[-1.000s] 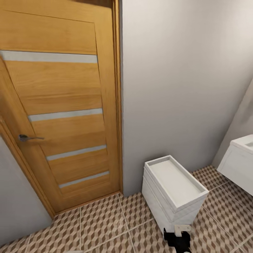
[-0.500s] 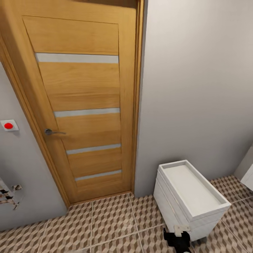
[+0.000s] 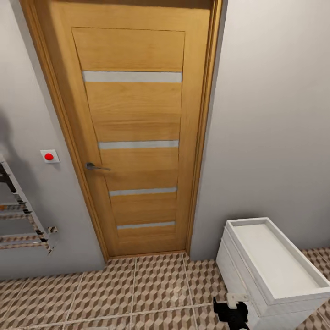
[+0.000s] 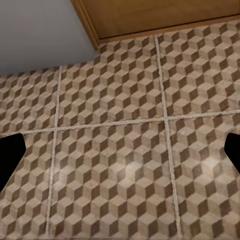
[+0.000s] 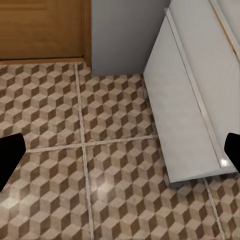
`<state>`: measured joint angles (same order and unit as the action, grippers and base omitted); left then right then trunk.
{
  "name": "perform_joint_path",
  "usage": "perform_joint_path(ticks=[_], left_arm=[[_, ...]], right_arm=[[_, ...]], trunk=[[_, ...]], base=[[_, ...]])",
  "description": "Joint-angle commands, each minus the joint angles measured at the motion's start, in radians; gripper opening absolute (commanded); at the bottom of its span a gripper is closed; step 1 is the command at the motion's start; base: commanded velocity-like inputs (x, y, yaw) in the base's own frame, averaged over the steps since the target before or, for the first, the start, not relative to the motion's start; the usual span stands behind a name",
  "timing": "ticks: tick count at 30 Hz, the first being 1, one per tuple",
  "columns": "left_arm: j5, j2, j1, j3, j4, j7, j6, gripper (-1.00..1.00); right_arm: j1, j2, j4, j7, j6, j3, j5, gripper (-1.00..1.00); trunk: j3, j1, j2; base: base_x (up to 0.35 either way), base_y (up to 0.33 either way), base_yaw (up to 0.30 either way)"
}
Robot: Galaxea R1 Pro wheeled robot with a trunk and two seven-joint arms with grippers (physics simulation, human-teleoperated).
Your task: Take the four mousetraps from the cabinet in the bathroom and place them on the bathroom floor. Make sure all four end up on the same floor surface, and ensure that at least two of them are either under or directly next to the same bathroom sink.
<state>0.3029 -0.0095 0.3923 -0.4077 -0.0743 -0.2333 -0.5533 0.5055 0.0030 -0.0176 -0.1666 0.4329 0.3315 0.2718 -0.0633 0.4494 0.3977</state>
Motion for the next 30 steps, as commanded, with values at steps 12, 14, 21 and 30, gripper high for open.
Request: perform_joint_path(ticks=[12,14,21,30], left_arm=[[0.004,-0.001,0.002,-0.008,-0.004,-0.003,-0.005,1.0],[0.004,-0.001,0.002,-0.008,-0.004,-0.003,-0.005,1.0],[0.004,-0.001,0.002,-0.008,-0.004,-0.003,-0.005,1.0],[0.004,-0.001,0.002,-0.008,-0.005,-0.003,-0.005,1.0]], right_arm=[[0.001,0.0,0.001,-0.004,0.003,0.009,0.007,1.0],[0.001,0.0,0.001,-0.004,0.003,0.009,0.007,1.0],[0.001,0.0,0.001,-0.004,0.003,0.009,0.007,1.0],[0.001,0.0,0.001,-0.004,0.003,0.009,0.007,1.0]], trunk=[[-0.002,0.001,0.002],[-0.002,0.001,0.002],[-0.002,0.001,0.002],[-0.002,0.001,0.002]], base=[[0.0,0.0,0.291],[0.0,0.0,0.291],[0.0,0.0,0.291],[0.0,0.0,0.291]])
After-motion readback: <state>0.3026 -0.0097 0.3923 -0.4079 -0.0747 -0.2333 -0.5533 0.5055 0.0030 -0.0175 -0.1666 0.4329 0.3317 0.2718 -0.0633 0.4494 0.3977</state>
